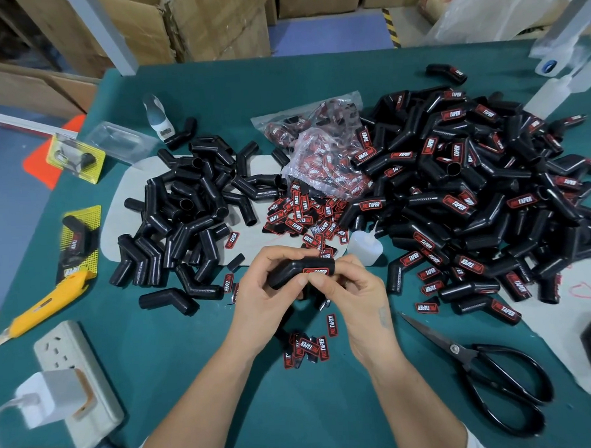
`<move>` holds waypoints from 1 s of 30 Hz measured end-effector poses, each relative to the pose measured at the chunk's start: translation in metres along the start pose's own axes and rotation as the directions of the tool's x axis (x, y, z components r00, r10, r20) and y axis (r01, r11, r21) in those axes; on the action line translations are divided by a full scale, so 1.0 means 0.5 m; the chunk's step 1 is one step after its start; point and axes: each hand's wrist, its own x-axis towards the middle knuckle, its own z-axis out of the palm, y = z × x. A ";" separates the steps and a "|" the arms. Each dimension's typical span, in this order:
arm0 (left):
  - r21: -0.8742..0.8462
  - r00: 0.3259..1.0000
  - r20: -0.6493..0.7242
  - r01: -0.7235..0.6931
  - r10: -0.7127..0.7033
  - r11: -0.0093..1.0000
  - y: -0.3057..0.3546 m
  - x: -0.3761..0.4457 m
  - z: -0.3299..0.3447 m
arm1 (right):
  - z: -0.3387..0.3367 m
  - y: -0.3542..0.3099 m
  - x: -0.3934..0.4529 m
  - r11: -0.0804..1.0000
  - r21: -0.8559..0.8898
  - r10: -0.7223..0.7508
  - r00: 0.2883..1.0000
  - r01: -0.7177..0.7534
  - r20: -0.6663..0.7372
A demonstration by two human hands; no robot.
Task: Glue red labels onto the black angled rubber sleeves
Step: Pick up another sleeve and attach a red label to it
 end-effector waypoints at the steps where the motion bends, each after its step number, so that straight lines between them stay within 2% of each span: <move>1: -0.002 1.000 0.011 -0.002 0.002 1.000 0.000 0.000 0.001 | 0.001 0.002 0.000 1.000 0.009 0.001 1.000 -0.001 -0.004; 7: -0.010 0.996 0.072 -0.043 0.044 0.999 -0.003 -0.001 -0.004 | -0.003 0.007 0.001 0.999 0.025 -0.021 1.000 0.021 -0.007; 30: -0.031 0.997 0.039 -0.067 0.069 0.997 -0.013 -0.004 0.003 | -0.005 0.006 0.000 1.000 0.024 -0.011 0.999 0.009 0.050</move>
